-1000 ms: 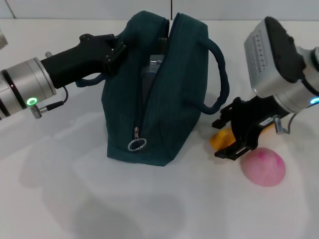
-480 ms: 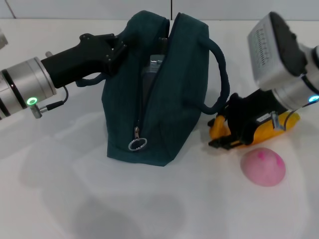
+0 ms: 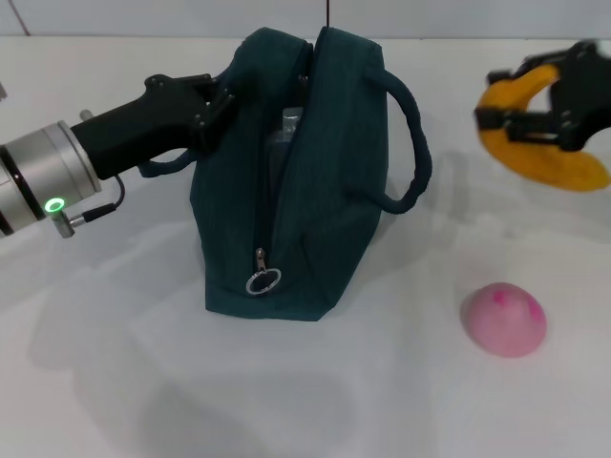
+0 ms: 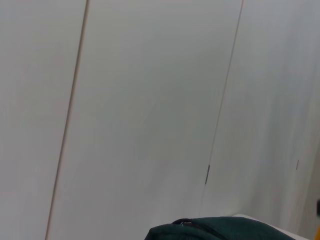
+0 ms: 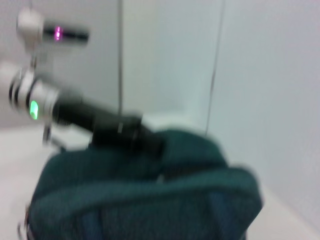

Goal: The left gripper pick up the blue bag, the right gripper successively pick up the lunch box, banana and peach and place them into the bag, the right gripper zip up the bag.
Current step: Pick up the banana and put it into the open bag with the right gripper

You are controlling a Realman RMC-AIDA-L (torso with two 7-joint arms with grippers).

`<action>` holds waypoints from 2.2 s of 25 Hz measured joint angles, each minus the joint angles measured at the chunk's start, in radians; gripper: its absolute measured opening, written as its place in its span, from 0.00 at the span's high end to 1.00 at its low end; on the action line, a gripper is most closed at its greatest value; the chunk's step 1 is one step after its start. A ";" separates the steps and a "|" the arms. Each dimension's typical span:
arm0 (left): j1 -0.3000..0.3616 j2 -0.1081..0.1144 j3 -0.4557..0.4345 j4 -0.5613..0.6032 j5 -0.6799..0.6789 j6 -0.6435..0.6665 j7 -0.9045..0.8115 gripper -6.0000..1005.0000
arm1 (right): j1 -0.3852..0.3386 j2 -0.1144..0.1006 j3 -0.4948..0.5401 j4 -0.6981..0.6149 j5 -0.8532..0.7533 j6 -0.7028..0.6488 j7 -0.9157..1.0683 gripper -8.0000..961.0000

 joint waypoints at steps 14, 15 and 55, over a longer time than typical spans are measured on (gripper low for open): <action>-0.002 -0.001 -0.001 0.000 -0.016 0.047 -0.004 0.95 | 0.031 0.002 0.039 0.119 0.451 0.000 -0.067 0.56; -0.001 -0.001 -0.001 0.000 -0.021 0.064 -0.004 0.95 | 0.051 0.001 0.039 0.157 0.496 -0.003 -0.072 0.56; -0.051 -0.001 0.000 -0.048 -0.034 0.083 0.022 0.95 | 0.317 0.018 -0.116 1.139 0.897 -0.007 -0.084 0.53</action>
